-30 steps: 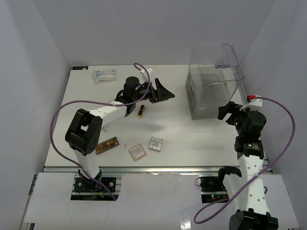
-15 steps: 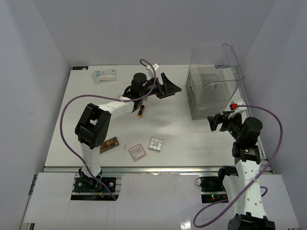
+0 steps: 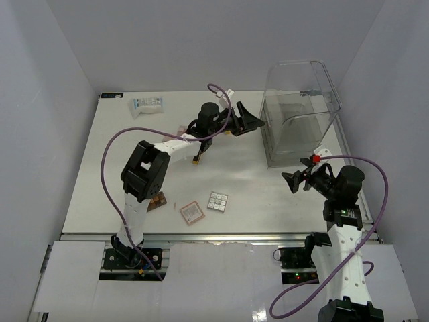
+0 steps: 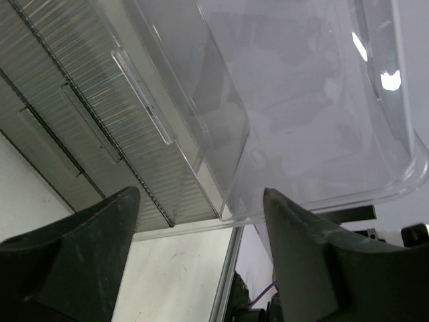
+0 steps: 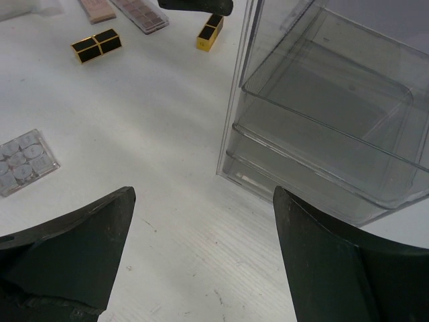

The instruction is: Organize the makeup

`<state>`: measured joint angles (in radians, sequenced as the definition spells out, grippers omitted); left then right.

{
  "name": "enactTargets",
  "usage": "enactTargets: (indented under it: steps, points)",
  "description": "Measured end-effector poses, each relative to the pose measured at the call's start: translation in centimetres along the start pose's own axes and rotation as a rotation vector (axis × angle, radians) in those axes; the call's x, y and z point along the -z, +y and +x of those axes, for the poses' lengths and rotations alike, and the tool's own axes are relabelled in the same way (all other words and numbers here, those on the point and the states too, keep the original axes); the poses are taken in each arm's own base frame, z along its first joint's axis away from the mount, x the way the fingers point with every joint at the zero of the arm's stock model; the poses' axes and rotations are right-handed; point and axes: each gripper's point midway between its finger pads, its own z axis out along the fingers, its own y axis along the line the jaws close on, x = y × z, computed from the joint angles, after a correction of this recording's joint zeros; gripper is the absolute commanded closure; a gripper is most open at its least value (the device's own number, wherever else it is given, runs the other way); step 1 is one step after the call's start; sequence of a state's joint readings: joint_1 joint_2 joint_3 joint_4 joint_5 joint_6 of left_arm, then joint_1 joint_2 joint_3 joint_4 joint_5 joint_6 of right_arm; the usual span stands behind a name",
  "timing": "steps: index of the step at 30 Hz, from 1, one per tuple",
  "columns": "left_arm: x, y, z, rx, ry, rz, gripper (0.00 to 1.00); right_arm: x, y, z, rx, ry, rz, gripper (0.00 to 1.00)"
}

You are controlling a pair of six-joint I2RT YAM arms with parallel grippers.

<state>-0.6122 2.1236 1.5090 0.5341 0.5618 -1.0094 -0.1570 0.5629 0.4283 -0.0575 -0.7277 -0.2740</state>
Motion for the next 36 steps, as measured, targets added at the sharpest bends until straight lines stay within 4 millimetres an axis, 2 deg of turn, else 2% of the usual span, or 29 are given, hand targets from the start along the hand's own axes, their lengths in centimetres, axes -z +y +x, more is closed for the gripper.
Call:
enactTargets:
  steps: [8, 15, 18, 28, 30, 36]
  points:
    - [-2.4, 2.4, -0.7, 0.059, -0.041, -0.01, 0.46, 0.0, 1.1, -0.3, 0.048, -0.021, -0.074, 0.05]
    - [-4.5, 3.9, -1.5, 0.104, -0.058, -0.004, 0.51, 0.0, 1.8, -0.6, 0.079, -0.037, -0.121, 0.0]
    - [-5.1, 4.0, -1.8, 0.114, -0.065, 0.007, 0.52, 0.0, 2.0, -0.6, 0.088, -0.043, -0.135, 0.04]
    - [-6.7, 4.4, -1.9, 0.144, -0.065, 0.031, 0.61, 0.1, 2.3, -0.8, 0.103, -0.052, -0.15, 0.05]
    - [-6.9, 4.4, -1.8, 0.15, -0.064, 0.033, 0.69, 0.1, 2.3, -0.8, 0.103, -0.052, -0.151, 0.05]
    - [-7.0, 4.0, -1.9, 0.168, -0.057, 0.044, 0.8, 0.1, 2.3, -0.8, 0.103, -0.052, -0.15, 0.05]
